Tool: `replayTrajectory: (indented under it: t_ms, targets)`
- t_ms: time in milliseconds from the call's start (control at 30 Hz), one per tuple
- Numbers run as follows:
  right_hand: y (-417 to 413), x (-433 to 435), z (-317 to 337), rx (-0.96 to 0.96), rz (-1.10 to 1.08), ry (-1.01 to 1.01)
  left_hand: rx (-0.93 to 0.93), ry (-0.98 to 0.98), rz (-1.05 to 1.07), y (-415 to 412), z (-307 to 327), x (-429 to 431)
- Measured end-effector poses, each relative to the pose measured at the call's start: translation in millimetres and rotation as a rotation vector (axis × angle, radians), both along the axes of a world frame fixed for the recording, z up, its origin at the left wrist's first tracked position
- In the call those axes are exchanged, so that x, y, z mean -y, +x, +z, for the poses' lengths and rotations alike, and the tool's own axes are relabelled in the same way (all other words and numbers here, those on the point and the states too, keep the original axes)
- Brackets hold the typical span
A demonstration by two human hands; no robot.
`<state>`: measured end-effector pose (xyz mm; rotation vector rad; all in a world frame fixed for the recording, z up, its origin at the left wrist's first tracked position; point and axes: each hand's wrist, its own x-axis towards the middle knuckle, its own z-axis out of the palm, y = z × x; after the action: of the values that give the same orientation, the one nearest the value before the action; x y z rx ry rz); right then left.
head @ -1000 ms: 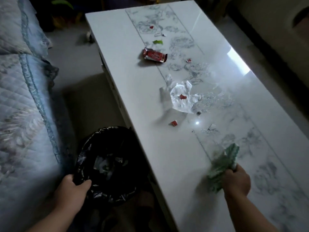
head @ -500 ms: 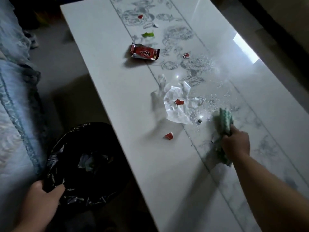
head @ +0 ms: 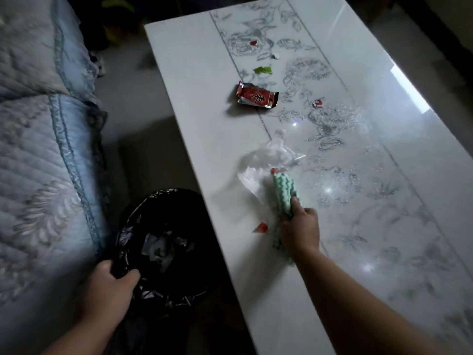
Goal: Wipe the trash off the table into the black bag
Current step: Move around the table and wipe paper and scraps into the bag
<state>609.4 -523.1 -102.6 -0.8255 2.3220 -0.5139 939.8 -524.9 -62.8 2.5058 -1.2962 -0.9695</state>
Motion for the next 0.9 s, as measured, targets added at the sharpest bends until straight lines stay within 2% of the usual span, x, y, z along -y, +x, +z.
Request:
replayTrajectory:
  t_ms: [267, 533, 633, 767, 833, 900]
  targets:
    - [98, 7, -3, 0.102, 0.160, -0.088, -0.046, -0.010, -0.009, 6, 2, 14]
    - [136, 30, 16, 0.161, 0.393, -0.021, -0.014, 0.012, -0.035, 18, -6, 27]
    - [107, 33, 27, 0.098, 0.245, -0.139, -0.038, 0.021, -0.023, 23, -11, 35]
    - [22, 28, 31, 0.018, -0.198, -0.203, -0.094, 0.028, 0.015, 27, -12, 51]
    - [-25, 24, 29, -0.076, -0.405, -0.142, -0.096, 0.025, 0.018, 28, -14, 63]
    - [-66, 24, 24, -0.149, -0.525, -0.033, -0.080, 0.023, 0.017, 30, -19, 77]
